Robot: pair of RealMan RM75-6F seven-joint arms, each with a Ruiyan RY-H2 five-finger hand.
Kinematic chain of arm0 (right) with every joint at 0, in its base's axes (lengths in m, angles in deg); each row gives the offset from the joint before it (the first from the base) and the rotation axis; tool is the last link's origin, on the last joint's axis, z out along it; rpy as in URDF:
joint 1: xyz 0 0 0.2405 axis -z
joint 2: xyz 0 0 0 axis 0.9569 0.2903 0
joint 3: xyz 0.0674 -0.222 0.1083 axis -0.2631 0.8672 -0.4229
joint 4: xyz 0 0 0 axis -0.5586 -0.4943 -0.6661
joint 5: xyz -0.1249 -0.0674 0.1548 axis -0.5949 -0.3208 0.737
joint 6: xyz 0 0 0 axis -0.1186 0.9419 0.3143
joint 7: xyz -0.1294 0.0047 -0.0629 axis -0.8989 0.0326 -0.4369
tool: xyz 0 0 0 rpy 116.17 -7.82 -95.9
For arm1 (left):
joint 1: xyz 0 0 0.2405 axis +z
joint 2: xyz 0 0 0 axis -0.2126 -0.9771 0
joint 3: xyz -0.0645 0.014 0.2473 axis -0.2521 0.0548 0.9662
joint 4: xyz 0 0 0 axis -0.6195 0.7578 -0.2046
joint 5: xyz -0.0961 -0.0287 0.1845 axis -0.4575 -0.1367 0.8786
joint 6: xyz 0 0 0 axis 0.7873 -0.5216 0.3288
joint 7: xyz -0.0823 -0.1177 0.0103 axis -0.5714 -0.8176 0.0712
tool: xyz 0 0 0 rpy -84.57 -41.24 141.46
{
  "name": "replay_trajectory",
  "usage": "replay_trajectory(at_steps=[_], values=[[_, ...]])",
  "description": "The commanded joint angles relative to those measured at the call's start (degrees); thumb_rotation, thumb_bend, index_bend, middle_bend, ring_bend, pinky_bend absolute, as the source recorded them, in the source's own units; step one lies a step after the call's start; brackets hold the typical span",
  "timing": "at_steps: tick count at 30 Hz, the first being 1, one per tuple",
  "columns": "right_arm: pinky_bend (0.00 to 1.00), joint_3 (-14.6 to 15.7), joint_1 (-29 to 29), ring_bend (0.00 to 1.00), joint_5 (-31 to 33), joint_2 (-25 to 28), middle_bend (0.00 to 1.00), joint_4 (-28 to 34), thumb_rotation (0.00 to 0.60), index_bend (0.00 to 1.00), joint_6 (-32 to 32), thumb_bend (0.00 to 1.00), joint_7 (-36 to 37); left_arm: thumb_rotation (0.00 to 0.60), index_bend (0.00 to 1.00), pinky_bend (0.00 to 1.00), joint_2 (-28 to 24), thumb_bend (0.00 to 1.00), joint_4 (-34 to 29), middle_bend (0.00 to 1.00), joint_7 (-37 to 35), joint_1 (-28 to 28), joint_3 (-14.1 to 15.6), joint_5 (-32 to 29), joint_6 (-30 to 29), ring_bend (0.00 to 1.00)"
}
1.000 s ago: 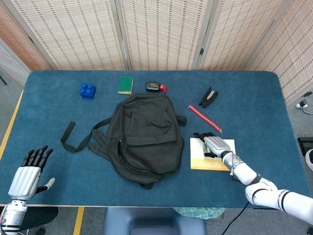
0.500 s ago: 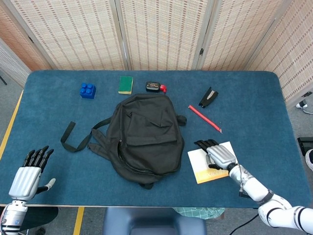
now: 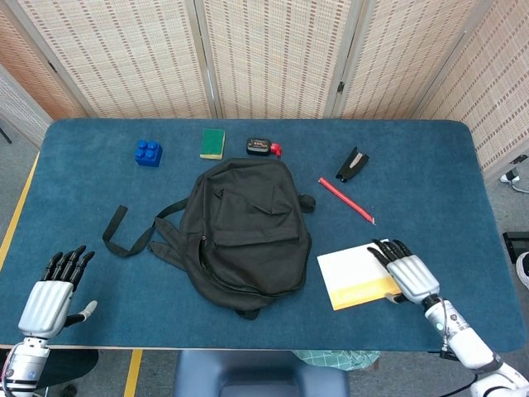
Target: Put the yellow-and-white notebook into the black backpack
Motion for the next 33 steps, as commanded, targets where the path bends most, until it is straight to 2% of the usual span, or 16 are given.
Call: replay_trajectory(at_steps=[1,17,26,33], values=[[0.0,0.6,0.5,0.0,-0.5,-0.7,0.0,-1.8,0.6,0.0,-0.1,0.21,0.7,0.6,0.06,0.0,0.0,0.31,-0.2,0.05,0.2,0.0,0.1,0.2,0.0,0.09],[0.0,0.5,-0.2,0.0,-0.1,-2.6,0.0,-5.6,0.6,0.0,-3.3,0.21,0.7,0.6,0.05,0.0,0.2,0.31,-0.4,0.05,0.6,0.0,0.1,-0.3,0.2,0.09],[0.0,-1.4,-2.1,0.0,1.2,-4.3,0.0,-7.7,0.6,0.0,-5.3,0.21,-1.5,0.6,0.05,0.0,0.3,0.31,-0.2,0.05,0.5,0.1,0.0,-0.7,0.3,0.09],[0.0,-4.1,-4.3,0.0,3.6,-6.7,0.0,-10.7,0.6,0.0,-7.7,0.21,-2.8,0.6,0.05,0.0,0.3,0.31,0.1,0.05,0.3,0.1,0.0,-0.9,0.3,0.09]])
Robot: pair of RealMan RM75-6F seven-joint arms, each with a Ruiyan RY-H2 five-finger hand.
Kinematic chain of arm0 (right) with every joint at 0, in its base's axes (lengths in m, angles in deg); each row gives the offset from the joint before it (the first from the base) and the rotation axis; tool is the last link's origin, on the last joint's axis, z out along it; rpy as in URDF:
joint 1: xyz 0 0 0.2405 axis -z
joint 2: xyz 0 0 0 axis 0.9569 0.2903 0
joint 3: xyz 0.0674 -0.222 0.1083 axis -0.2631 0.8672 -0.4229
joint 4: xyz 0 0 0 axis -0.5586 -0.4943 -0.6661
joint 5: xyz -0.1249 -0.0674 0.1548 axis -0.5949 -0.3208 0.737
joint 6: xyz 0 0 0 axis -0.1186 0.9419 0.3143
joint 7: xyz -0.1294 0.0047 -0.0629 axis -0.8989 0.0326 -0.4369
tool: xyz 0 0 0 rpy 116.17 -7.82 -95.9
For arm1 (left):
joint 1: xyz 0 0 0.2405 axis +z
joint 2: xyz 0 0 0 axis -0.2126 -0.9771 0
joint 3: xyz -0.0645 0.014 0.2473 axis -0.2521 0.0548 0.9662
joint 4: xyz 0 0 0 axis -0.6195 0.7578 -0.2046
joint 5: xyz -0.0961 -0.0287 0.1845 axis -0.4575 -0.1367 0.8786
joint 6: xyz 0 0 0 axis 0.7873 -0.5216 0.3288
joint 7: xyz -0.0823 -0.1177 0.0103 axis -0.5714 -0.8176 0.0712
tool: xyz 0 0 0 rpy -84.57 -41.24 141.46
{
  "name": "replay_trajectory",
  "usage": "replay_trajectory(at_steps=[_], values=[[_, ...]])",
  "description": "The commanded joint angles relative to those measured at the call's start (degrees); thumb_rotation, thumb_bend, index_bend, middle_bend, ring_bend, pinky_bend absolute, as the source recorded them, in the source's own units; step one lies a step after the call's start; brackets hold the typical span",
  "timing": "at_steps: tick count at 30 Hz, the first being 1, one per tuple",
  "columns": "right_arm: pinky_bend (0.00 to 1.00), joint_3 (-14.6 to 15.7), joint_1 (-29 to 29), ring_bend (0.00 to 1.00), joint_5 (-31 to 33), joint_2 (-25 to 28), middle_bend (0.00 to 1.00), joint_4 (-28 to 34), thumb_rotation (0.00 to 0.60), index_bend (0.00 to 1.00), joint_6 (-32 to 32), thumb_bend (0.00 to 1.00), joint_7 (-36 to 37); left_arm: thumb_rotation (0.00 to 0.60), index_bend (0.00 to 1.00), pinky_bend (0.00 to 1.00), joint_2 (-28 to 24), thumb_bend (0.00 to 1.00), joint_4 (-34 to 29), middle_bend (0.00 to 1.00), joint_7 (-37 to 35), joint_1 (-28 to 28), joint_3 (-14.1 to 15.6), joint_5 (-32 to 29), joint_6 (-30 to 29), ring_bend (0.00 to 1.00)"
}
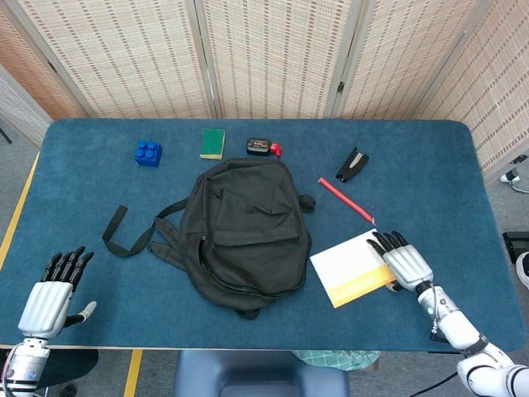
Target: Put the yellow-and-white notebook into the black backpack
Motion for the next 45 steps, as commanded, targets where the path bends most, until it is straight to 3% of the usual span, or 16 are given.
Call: replay_trajectory(at_steps=[1,10,14,18,21,24,30,39,45], values=[[0.0,-1.4,-1.2,0.0,1.3,-1.2,0.0,-1.5,0.6,0.0,-1.2,0.21,-0.4,0.6,0.05,0.0,0.0,0.31,0.1,0.05,-0.1,0.0,0.0,-0.1,0.0,0.09],[0.0,-5.6,-4.8,0.0,4.9,-4.2,0.0,-6.4,0.6,0.0,-3.8,0.21,-1.3,0.6,0.05,0.0,0.0,0.31,0.2,0.05,-0.1,-0.1,-0.2,-0.5,0.3,0.09],[0.0,-6.0,-4.4,0.0,4.1,-3.6,0.0,-5.2,0.6,0.0,-0.9,0.21,-0.5,0.6,0.05,0.0,0.0,0.31,0.2,0.05,-0.2,-0.2,-0.2,-0.3,0.3,0.09],[0.03,-3.7,-1.2,0.08,-2.0,-2.6,0.02,-3.0,0.6,0.01,8.4,0.24,4.4,0.6,0.05,0.0,0.2,0.31,0.5,0.05,-0.4,-0.3,-0.2,-0.2,0.3,0.09],[0.11,-1.6,1.3,0.14,-5.5,-2.5,0.08,-2.7,0.6,0.1,14.0,0.33,7.2,0.6,0.05,0.0,0.3,0.31,0.5,0.05,-0.5,-0.4,-0.2,0.1,0.3,0.09],[0.14,0.8,3.8,0.17,-8.5,-2.6,0.11,-2.7,0.6,0.14,18.5,0.34,8.9,0.6,0.05,0.0,0.3,0.31,0.4,0.05,-0.6,-0.5,-0.2,0.6,0.1,0.09],[0.15,3.4,6.2,0.18,-11.5,-3.9,0.11,-4.1,0.6,0.15,21.9,0.37,7.3,0.6,0.05,0.0,0.2,0.31,0.1,0.05,-0.6,-0.6,0.0,1.6,-0.3,0.09],[0.1,4.4,7.4,0.15,-13.2,-8.3,0.09,-11.1,0.6,0.15,23.3,0.49,7.0,0.6,0.05,0.0,0.1,0.31,-0.1,0.05,-0.7,-0.2,0.4,1.9,-0.8,0.09],[0.07,5.0,7.5,0.13,-14.0,-10.6,0.08,-15.1,0.6,0.15,22.9,0.51,7.6,0.6,0.04,0.0,-0.1,0.31,-0.3,0.05,-0.7,-0.1,0.4,1.7,-0.8,0.09]])
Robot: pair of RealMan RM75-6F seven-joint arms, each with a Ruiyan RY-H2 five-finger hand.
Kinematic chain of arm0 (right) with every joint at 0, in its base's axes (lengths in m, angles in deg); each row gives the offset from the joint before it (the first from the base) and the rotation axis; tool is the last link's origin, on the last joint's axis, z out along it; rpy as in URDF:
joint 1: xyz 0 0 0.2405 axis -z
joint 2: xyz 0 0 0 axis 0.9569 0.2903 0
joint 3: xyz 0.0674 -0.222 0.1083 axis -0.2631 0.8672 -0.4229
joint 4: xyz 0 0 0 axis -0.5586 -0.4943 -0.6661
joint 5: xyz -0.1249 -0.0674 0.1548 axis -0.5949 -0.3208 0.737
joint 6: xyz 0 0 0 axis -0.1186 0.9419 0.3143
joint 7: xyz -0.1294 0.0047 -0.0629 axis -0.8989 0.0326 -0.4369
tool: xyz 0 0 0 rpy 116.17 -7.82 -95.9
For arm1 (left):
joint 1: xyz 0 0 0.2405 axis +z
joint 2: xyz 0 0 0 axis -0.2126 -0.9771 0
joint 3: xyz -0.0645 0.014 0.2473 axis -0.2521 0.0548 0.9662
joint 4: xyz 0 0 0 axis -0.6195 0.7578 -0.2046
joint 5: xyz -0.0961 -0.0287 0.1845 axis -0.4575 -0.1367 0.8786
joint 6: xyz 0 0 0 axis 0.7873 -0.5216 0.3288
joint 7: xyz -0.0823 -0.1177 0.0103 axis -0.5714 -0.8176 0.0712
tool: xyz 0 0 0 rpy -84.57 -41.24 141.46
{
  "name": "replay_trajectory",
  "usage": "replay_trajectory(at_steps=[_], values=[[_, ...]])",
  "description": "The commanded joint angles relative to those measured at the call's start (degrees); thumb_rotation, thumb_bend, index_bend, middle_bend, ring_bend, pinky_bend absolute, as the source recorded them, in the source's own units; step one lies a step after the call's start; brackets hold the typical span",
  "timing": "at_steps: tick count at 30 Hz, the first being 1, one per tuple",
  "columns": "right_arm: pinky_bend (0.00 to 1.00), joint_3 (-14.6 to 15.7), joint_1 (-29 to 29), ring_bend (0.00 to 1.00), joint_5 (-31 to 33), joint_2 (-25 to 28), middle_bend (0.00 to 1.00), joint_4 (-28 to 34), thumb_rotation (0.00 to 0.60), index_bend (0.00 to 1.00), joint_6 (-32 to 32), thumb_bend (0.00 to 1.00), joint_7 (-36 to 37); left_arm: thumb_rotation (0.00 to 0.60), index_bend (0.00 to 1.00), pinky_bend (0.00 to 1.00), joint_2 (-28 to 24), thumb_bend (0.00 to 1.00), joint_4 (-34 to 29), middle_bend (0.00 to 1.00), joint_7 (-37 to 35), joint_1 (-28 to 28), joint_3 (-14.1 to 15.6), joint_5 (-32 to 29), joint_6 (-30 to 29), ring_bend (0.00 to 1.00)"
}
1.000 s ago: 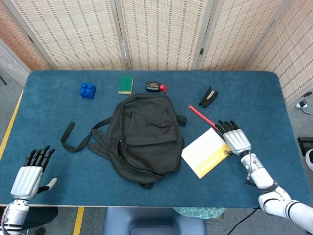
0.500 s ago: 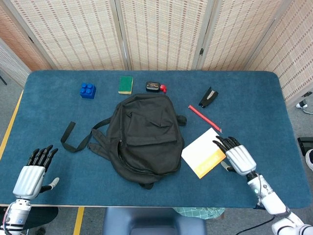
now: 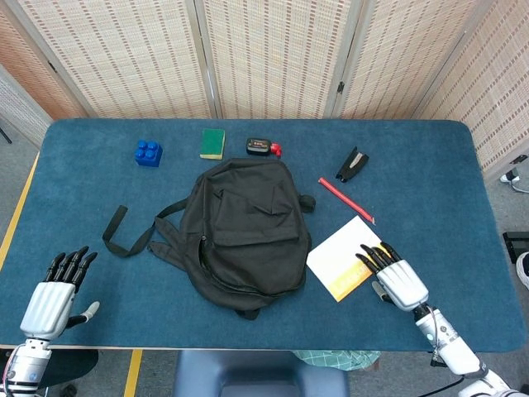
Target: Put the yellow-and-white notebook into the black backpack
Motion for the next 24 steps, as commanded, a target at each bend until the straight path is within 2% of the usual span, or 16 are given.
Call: replay_trajectory(at_steps=[1,6,24], values=[[0.06,0.2,0.0,0.13,-0.2,-1.2,0.07,-1.7,0.6,0.15,-0.6,0.51,0.4,0.6,0.04,0.0,0.0,0.31,-0.1,0.05,0.1,0.0,0.0,0.0,0.1,0.09],[0.03,0.4,-0.3,0.1,-0.1,-2.7,0.06,-3.9,0.6,0.13,-2.1,0.51,0.3,0.6,0.04,0.0,0.1,0.31,-0.2,0.05,0.3,-0.1,0.1,0.0,0.3,0.09],[0.02,0.3,-1.2,0.09,0.2,-5.6,0.04,-8.6,0.6,0.09,-4.2,0.51,1.1,0.6,0.03,0.0,0.0,0.31,-0.1,0.05,0.1,-0.2,0.0,-0.6,0.8,0.09]])
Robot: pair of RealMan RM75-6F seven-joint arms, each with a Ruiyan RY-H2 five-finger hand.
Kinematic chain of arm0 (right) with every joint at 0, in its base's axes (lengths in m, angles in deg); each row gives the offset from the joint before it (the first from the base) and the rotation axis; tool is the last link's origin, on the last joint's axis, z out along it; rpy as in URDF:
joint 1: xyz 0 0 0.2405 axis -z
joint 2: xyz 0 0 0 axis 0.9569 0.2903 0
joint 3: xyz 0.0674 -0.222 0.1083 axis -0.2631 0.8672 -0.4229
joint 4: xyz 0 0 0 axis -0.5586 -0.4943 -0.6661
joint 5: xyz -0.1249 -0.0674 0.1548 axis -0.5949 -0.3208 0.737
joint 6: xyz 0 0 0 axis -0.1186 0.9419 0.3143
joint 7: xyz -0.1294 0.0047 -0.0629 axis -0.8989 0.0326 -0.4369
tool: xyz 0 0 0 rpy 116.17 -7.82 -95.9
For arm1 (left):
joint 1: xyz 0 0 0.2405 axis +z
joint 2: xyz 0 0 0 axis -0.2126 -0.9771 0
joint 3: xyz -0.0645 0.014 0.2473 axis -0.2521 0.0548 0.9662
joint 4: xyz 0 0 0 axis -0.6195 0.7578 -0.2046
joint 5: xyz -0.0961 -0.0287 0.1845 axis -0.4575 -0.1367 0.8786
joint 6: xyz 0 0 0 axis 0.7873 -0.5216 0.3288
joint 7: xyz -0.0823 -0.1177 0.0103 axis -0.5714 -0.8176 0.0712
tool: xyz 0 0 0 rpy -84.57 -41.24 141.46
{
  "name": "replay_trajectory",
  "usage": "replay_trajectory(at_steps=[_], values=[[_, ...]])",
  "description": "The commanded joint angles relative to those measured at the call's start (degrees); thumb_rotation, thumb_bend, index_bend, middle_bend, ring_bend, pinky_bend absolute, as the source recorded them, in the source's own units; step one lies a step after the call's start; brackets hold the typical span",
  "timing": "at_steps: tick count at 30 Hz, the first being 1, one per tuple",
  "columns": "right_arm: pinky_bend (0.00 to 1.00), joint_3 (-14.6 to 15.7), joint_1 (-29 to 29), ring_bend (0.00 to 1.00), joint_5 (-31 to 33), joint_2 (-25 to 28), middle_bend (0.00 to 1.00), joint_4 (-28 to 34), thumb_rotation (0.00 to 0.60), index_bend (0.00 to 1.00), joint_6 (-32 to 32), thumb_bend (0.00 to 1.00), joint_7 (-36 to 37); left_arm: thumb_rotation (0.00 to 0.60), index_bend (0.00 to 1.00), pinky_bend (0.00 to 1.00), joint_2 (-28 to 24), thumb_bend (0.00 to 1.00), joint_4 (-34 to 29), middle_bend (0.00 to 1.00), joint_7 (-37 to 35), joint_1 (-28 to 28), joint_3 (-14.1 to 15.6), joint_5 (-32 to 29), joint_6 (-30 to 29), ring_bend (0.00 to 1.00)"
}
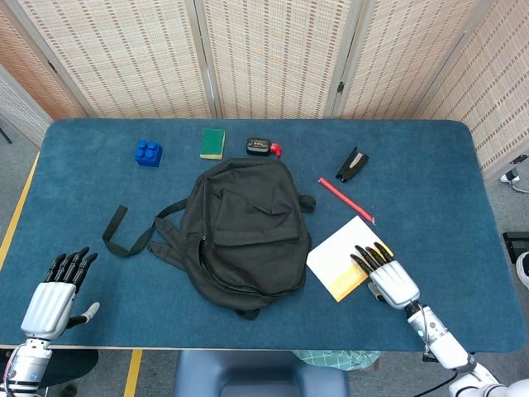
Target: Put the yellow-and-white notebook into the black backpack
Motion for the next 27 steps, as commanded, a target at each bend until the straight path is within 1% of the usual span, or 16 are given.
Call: replay_trajectory(at_steps=[1,27], values=[[0.02,-0.1,-0.2,0.09,0.1,-0.2,0.04,-0.3,0.6,0.09,-0.2,0.51,0.1,0.6,0.03,0.0,0.0,0.31,0.0,0.05,0.1,0.0,0.0,0.0,0.0,0.09],[0.01,-0.7,-1.8,0.1,0.0,-2.4,0.05,-2.2,0.6,0.09,-0.4,0.51,-0.4,0.6,0.02,0.0,0.4,0.31,0.7,0.05,-0.3,-0.1,0.0,-0.5,0.4,0.09]])
